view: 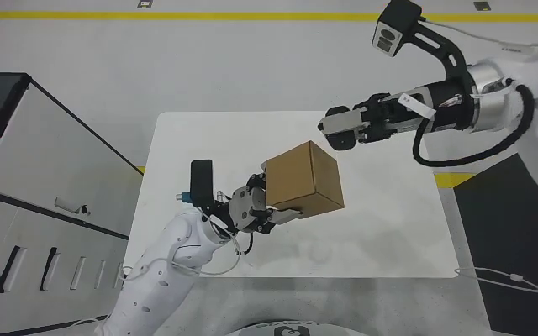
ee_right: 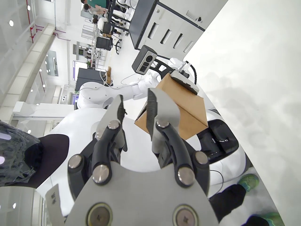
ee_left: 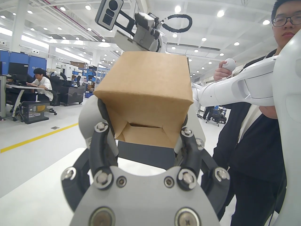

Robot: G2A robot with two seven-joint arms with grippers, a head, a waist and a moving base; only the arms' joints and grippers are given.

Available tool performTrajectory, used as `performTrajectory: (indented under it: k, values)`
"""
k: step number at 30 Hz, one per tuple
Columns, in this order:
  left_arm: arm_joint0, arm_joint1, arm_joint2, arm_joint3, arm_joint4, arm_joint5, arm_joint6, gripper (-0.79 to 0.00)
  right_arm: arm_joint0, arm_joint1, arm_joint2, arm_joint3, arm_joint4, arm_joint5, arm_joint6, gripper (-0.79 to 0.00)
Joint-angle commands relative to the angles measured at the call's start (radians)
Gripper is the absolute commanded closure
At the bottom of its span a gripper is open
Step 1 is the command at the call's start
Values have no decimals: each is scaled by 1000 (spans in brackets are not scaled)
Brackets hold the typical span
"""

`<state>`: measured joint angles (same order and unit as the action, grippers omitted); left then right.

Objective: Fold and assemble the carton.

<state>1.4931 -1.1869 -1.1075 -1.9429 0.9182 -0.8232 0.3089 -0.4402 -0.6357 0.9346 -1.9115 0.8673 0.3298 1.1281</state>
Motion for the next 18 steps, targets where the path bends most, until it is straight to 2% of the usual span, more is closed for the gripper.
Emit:
performTrajectory:
  k: [1,14,18]
  values:
    - [-1,0,1,0,0,-5,-1,0,-4,0,4,1,6,-1,0,-785]
    - [-1,0,1,0,0,-5,-1,0,-4,0,4,1,6,-1,0,-785]
    - [2,-3,11,-10,-32,14,1,0,-46,1,17,7,34,-20,-35,-785]
